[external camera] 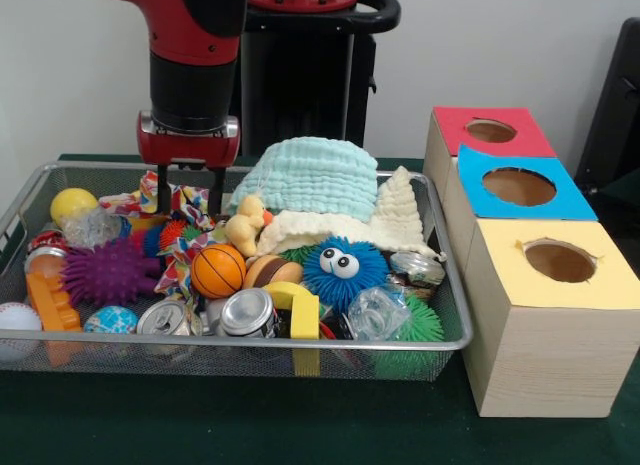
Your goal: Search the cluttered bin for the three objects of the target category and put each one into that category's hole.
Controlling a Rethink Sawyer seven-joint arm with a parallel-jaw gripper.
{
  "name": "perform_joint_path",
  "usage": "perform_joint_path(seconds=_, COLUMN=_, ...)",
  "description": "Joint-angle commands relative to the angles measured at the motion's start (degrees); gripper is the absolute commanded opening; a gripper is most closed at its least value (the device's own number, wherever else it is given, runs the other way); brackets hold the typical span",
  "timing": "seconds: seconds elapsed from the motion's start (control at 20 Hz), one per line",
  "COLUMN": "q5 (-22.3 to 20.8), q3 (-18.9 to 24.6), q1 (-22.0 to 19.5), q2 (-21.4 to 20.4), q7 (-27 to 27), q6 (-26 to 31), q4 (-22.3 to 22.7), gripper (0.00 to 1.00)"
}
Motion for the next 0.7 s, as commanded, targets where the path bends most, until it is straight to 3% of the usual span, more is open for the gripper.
perform_joint_path(seconds=0.05, q5=4.36, q3=0.56, q1=1.19, q2=0.52, q7=15.70, q6=-3.29, q4=5.00, gripper=1.00)
perform_joint_path(seconds=0.7, q5=9.35, q3=-0.29, q1=2.44, q2=-2.22, q7=17.25, q6=-4.23, q4=10.22, gripper=1.00)
